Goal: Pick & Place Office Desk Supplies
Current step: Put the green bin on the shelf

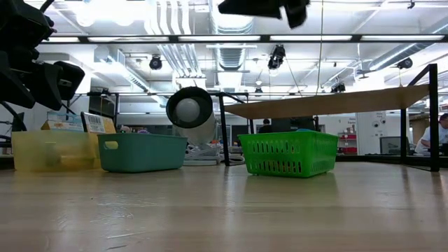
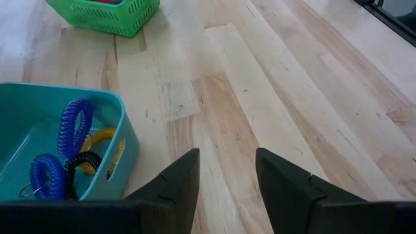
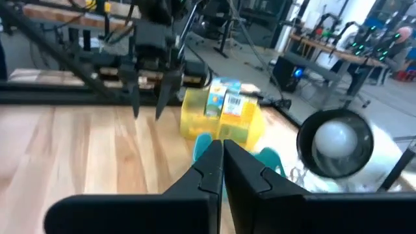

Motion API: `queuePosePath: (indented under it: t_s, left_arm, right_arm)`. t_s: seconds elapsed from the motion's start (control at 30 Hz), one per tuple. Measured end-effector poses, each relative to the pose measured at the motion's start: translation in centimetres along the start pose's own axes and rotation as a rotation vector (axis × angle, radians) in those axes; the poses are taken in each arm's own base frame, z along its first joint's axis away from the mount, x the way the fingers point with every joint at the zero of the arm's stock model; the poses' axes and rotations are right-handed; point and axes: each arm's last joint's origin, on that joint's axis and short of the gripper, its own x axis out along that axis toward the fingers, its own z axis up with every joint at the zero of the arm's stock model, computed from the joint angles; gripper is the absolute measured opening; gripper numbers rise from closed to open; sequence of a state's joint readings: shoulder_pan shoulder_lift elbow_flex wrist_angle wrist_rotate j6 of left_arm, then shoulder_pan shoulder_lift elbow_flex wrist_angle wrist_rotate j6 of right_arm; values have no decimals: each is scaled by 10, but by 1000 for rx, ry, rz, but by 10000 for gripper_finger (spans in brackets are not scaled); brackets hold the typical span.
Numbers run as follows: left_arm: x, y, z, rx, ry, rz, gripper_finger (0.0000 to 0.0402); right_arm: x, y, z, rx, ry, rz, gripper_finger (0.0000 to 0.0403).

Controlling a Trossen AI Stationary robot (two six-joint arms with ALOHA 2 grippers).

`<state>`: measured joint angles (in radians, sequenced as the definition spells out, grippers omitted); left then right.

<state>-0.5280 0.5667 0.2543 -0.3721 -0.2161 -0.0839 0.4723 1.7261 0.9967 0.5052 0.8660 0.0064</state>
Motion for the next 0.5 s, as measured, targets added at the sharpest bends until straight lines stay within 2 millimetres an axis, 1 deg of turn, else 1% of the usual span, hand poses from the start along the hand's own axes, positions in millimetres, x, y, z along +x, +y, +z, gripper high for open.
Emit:
queuePosePath:
  t_s: [0.13,0.27,0.4,0.5]
  left_arm:
    - [0,0,0,0,0,0,152]
    - [0,0,0,0,0,0,152]
    - [0,0,0,0,0,0,152]
    - [0,0,0,0,0,0,152]
  right_arm:
    - [-7,-3,-12,-14,22,20,9]
    - [-10,-2,-14,-44,32,27,8]
    - [-13,1,-17,-41,119,24,8]
    - [-17,0,-13,17,218,11,8]
